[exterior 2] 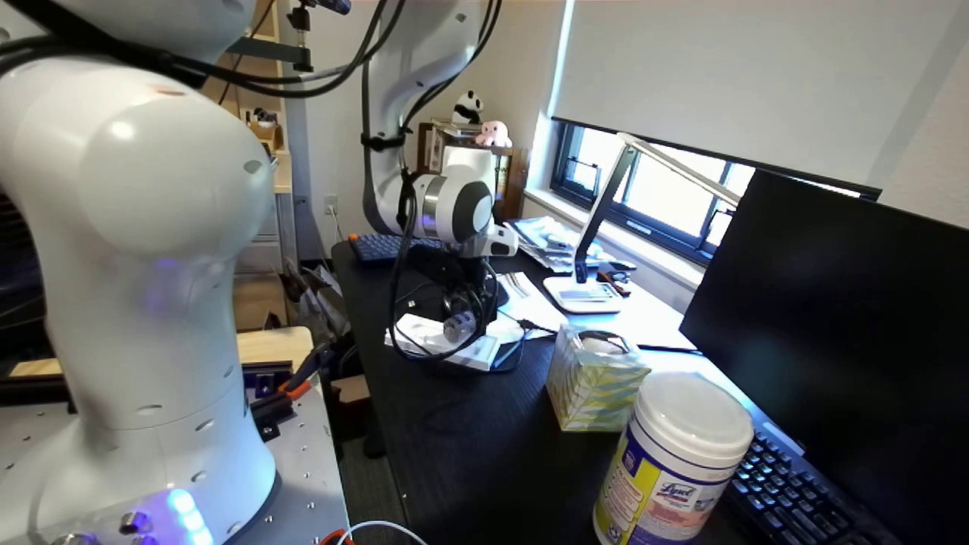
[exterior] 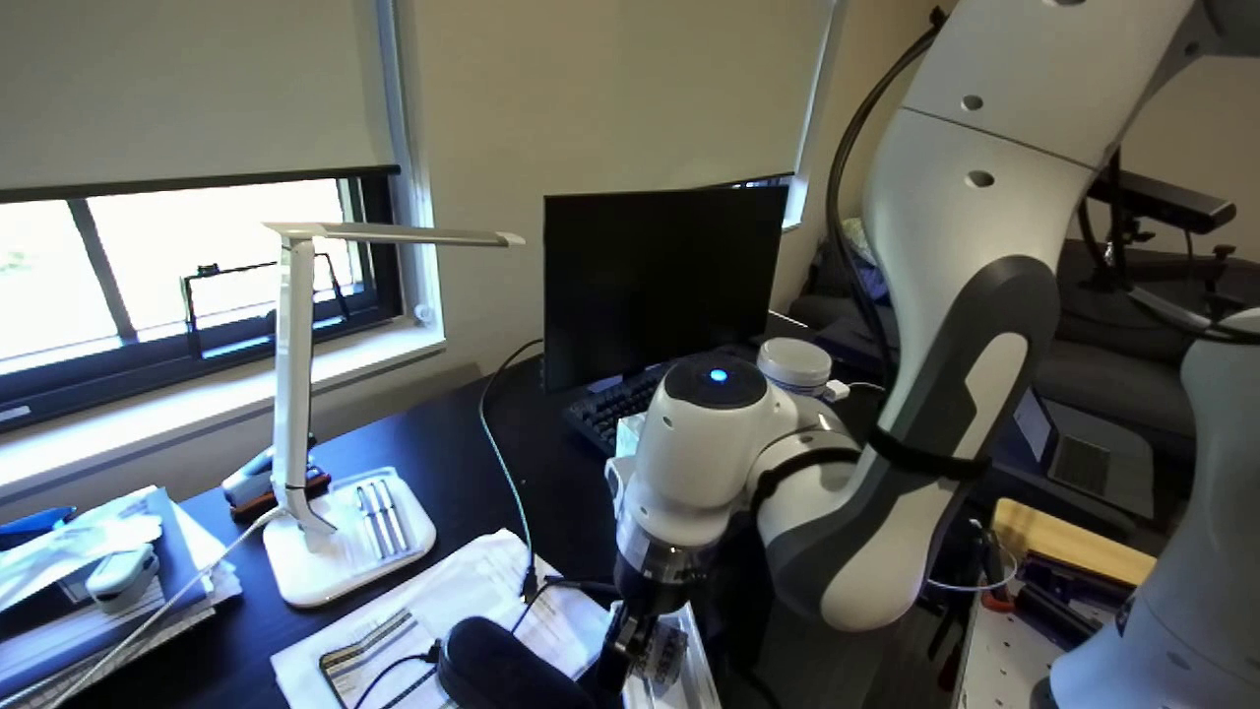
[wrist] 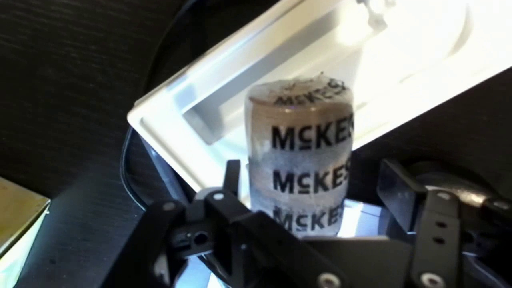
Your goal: Place the eyeglass case and the brown packet on the left side of the desk then place the tissue box on the right side
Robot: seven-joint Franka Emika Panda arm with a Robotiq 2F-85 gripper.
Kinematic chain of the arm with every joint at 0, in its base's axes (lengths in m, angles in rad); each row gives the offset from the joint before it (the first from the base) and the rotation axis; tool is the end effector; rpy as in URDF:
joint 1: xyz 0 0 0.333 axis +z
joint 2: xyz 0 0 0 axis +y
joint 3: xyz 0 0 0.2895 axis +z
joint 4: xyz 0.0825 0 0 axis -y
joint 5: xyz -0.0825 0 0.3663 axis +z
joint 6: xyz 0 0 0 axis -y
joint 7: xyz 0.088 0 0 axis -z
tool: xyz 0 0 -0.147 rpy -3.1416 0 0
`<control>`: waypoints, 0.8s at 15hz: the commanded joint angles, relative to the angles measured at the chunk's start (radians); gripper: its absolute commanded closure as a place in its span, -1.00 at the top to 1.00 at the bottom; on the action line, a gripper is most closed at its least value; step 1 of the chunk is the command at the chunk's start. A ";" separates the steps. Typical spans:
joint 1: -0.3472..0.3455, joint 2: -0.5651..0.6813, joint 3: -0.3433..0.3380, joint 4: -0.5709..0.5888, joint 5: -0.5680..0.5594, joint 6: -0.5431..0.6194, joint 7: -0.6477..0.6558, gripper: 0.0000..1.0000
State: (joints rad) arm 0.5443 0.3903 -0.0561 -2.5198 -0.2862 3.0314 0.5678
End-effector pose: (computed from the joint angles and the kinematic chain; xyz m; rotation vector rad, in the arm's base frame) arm 0.3923 0.2275 0.0957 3.1166 0.3262 0.2145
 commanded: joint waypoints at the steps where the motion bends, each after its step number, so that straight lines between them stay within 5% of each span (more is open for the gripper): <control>1: 0.079 -0.154 -0.074 -0.069 -0.037 -0.079 0.044 1.00; 7: 0.083 -0.467 -0.102 -0.154 -0.033 -0.289 -0.040 1.00; 8: -0.033 -0.517 0.004 -0.159 -0.042 -0.344 -0.048 1.00; 9: -0.068 -0.558 0.035 -0.173 0.044 -0.378 -0.141 1.00; 12: -0.228 -0.666 0.100 -0.185 0.123 -0.454 -0.076 1.00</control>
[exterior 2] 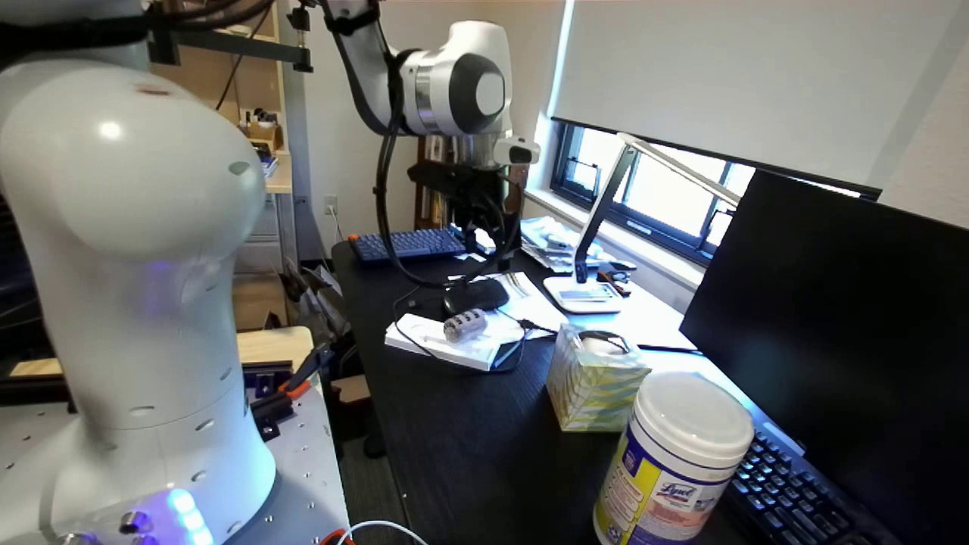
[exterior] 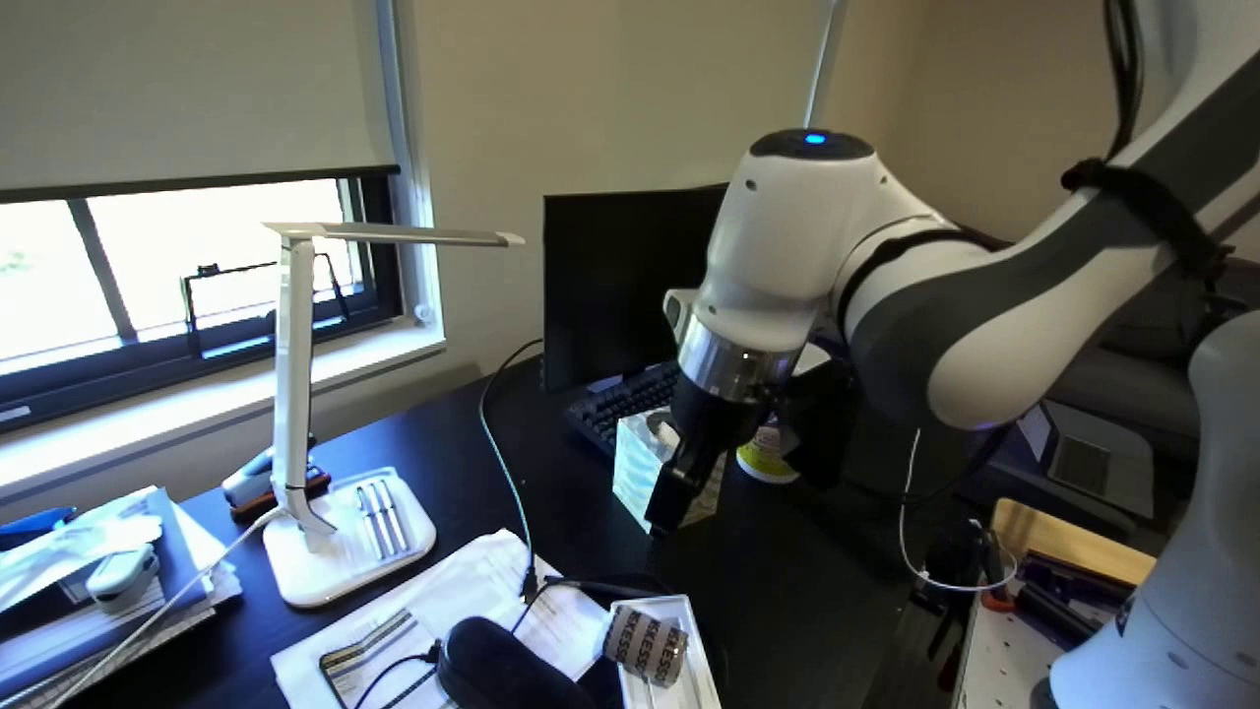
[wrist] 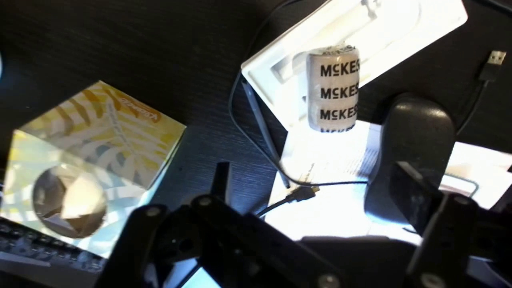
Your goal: Place the eyeglass case and the brown packet on the left side of the desk then place the tissue box on the right side
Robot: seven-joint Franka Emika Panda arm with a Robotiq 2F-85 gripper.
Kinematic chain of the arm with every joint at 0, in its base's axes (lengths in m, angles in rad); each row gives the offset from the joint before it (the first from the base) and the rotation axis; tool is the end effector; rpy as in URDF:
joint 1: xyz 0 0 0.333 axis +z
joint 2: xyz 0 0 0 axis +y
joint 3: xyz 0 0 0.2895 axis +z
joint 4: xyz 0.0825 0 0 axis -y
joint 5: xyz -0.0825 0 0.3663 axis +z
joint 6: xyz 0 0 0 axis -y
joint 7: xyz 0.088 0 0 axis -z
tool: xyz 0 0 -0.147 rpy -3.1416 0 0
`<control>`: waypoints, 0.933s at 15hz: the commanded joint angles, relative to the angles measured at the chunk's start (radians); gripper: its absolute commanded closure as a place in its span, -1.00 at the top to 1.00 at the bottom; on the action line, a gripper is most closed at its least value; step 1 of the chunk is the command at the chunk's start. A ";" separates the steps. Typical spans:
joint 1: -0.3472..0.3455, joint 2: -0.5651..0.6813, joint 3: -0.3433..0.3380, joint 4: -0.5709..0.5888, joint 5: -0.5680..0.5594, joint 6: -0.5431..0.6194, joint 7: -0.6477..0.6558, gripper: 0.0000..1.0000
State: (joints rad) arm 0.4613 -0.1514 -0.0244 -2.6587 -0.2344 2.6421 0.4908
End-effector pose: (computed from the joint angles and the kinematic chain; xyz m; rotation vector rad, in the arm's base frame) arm 0.3871 0.1830 0.2515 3.0727 0.2225 0.2699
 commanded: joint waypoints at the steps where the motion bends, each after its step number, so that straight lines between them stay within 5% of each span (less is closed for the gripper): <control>1: -0.193 -0.148 0.073 -0.041 0.095 -0.086 -0.008 1.00; 5: -0.279 -0.125 0.137 -0.018 0.105 -0.069 -0.041 1.00; 8: -0.276 -0.112 0.165 -0.018 0.103 -0.069 -0.036 1.00; 14: -0.414 -0.059 0.183 0.033 0.106 -0.067 0.212 1.00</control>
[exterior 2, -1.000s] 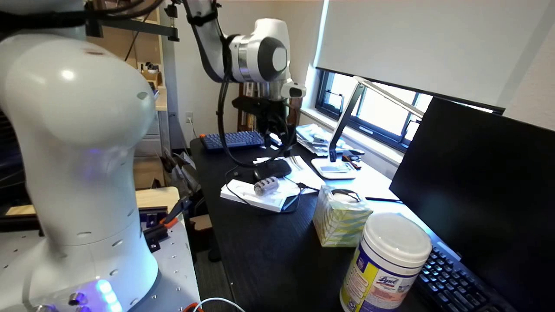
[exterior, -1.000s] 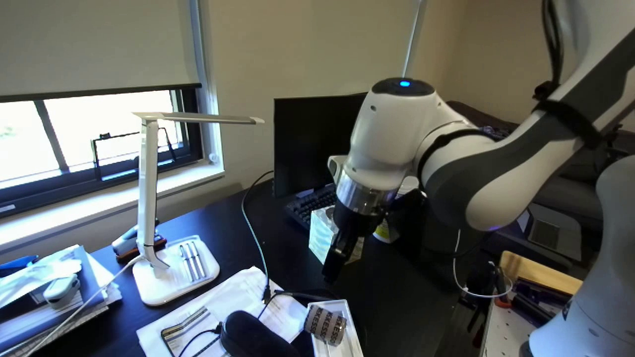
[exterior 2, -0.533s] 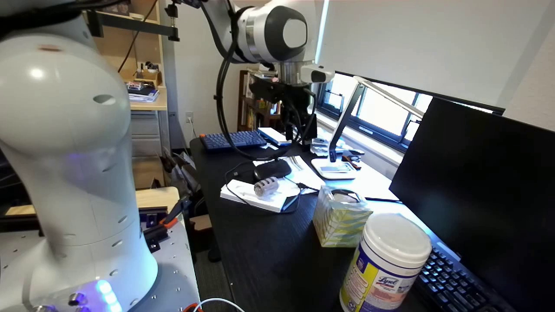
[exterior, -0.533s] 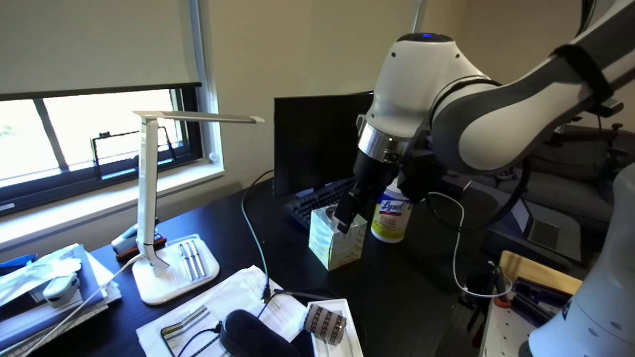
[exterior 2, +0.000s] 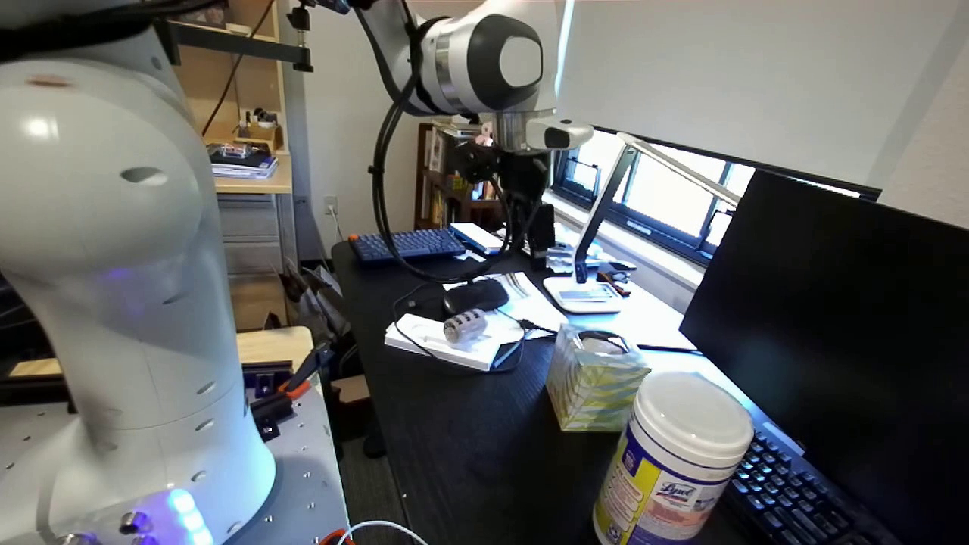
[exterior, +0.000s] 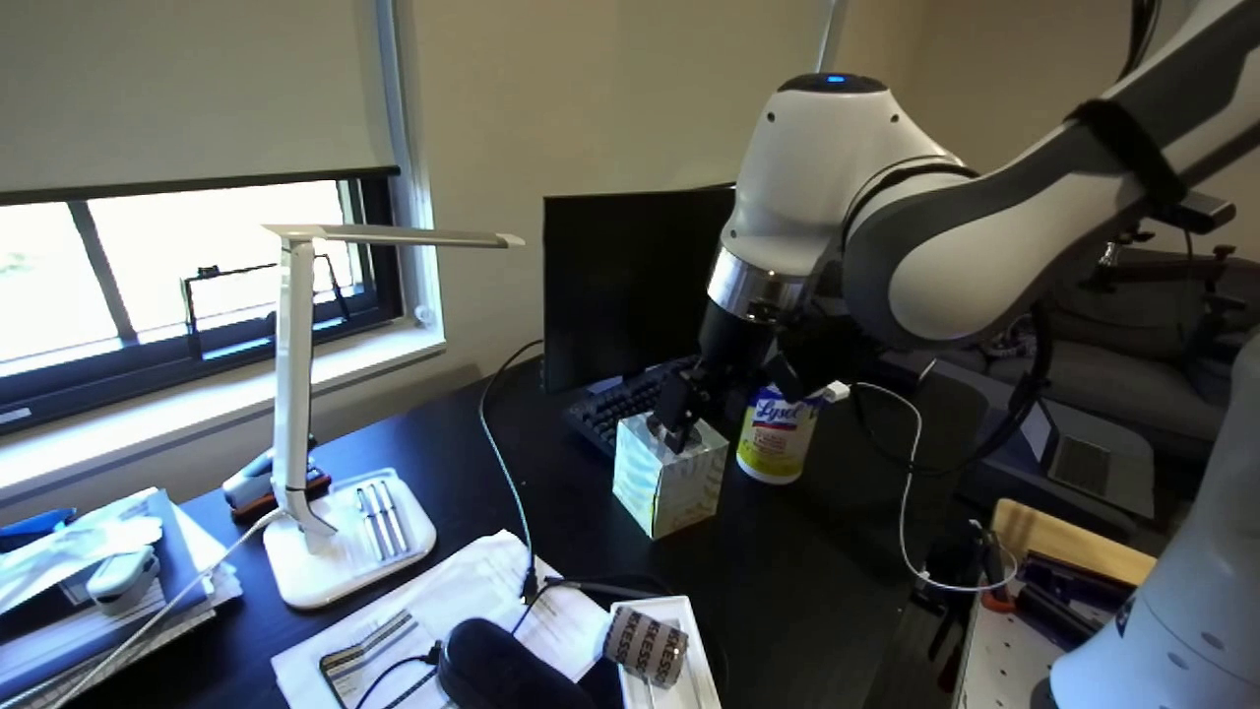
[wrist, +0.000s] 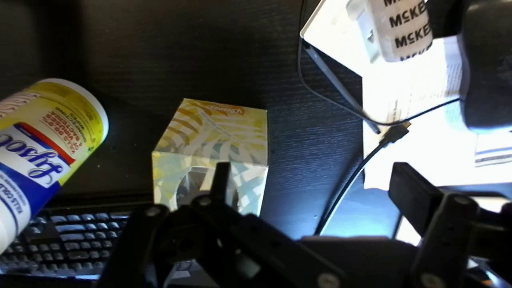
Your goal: Place the eyeglass case and the brown packet on the left side of the desk then place the tissue box on the right side
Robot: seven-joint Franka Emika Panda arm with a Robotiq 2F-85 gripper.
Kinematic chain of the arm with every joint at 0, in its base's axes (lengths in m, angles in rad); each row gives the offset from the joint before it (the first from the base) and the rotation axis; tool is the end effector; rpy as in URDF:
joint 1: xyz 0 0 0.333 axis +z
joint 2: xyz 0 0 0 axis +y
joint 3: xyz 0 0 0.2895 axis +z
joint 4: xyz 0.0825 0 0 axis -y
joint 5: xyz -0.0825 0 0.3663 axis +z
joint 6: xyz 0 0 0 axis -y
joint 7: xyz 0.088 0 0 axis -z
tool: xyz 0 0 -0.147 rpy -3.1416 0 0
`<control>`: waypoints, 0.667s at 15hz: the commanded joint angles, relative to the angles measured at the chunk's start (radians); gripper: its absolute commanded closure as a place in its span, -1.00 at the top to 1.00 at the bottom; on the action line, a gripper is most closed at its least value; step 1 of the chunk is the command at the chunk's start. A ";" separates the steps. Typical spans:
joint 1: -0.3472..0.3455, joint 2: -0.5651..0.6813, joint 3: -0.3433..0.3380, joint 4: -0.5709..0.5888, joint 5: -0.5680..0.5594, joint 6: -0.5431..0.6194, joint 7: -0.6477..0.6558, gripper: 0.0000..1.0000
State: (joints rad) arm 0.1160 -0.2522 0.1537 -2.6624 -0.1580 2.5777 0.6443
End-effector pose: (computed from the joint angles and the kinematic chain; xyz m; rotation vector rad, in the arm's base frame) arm 0.4107 0.1088 0.2850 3.0531 -0.3828 0.3148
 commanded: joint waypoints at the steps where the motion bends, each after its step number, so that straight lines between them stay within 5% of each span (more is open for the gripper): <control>1: -0.087 0.050 -0.005 0.044 0.036 -0.007 0.075 1.00; 10: -0.141 0.270 -0.123 0.198 0.184 0.029 0.059 1.00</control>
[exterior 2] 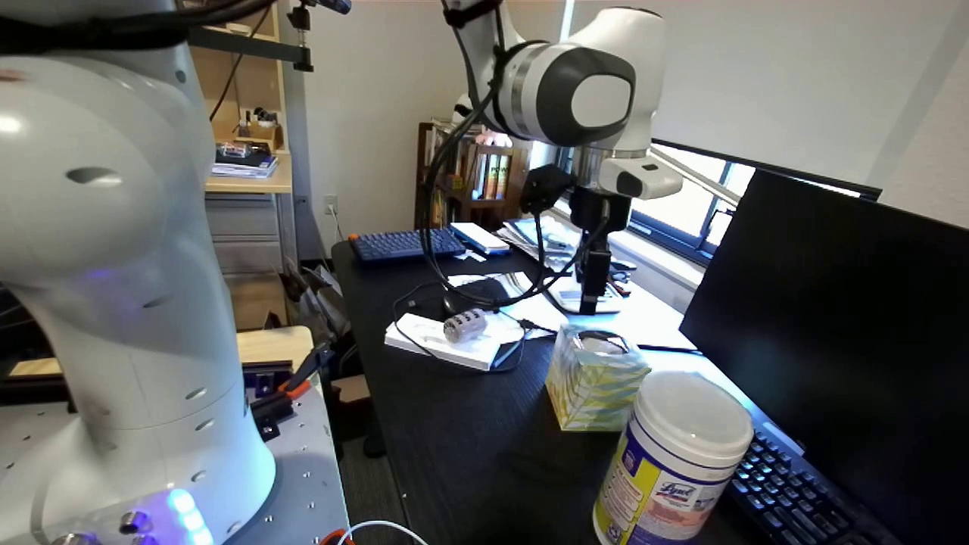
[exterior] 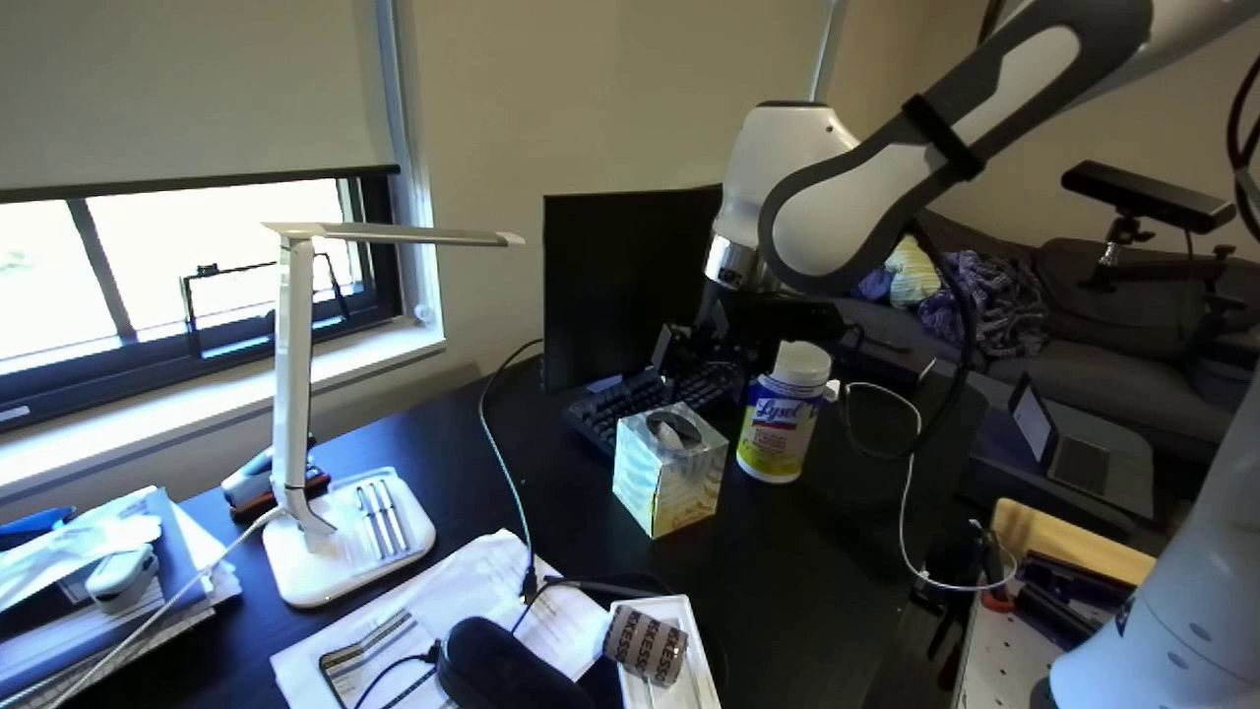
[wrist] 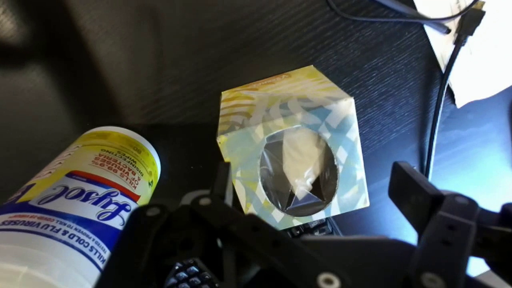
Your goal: Place the eyeglass case and the brown packet on the left side of the desk then place the tissue box on the right side
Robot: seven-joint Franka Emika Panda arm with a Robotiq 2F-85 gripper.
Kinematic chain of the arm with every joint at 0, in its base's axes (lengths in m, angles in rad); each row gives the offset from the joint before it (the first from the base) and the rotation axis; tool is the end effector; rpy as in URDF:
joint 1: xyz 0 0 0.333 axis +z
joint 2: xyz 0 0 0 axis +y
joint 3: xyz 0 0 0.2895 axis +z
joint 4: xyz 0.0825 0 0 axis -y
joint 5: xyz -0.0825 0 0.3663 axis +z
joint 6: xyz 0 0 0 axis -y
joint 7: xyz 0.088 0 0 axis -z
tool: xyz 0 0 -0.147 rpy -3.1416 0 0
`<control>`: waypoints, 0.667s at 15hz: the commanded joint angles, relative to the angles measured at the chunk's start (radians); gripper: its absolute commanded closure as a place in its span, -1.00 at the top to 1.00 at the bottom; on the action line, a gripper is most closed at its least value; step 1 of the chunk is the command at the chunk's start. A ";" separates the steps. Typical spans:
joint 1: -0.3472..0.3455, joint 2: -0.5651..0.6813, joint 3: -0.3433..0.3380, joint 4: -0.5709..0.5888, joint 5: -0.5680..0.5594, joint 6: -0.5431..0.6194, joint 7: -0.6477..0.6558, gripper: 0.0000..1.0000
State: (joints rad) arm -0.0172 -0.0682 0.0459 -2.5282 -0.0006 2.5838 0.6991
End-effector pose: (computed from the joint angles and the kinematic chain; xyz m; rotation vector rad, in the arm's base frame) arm 0.4627 0.0130 0.2599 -2.9236 1.0175 -0.1811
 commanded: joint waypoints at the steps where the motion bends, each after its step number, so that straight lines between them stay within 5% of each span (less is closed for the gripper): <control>1: -0.006 0.110 -0.022 0.082 0.001 0.033 0.021 1.00; 10: 0.000 0.133 -0.055 0.092 0.007 0.016 -0.083 1.00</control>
State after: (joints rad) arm -0.0110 0.0459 0.0150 -2.4536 -0.0010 2.6260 0.6893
